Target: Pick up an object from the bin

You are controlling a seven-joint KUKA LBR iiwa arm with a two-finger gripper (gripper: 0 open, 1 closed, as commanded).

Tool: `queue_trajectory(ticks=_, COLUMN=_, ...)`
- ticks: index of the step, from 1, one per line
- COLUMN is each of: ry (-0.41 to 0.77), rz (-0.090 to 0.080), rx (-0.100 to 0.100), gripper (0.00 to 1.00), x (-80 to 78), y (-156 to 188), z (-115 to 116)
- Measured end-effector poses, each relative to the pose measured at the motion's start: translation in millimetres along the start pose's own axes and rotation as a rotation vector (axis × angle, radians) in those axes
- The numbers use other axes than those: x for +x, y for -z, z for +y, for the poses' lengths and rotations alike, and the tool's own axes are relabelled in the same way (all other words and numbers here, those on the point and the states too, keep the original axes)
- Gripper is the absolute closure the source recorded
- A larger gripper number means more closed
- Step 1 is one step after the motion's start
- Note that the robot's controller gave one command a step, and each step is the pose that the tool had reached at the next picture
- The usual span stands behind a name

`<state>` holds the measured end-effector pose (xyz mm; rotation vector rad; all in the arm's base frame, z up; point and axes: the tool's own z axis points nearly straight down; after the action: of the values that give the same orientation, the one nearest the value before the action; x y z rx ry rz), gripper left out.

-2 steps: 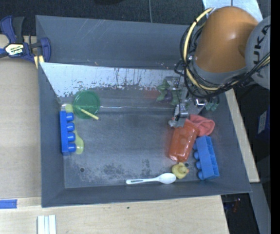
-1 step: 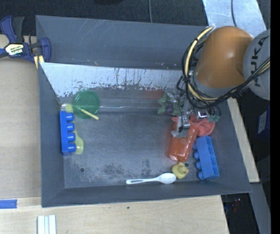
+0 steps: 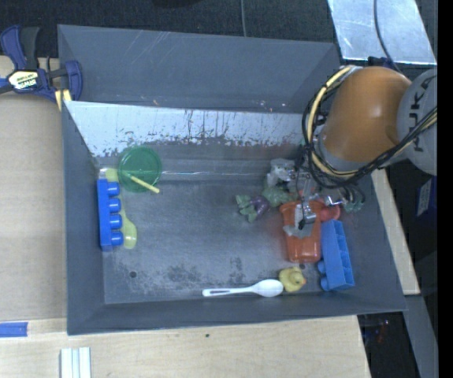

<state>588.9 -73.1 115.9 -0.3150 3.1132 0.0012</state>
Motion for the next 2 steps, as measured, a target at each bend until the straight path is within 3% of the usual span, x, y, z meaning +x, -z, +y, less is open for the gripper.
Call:
queue_trajectory(ticks=1, ry=0.003, rz=-0.007, rx=-0.006, gripper=0.0, x=-3.9, y=-9.8, z=-11.9)
queue_trajectory(ticks=2, ry=0.018, rz=-0.015, rx=-0.004, gripper=1.0, x=50.4, y=19.3, z=-6.8)
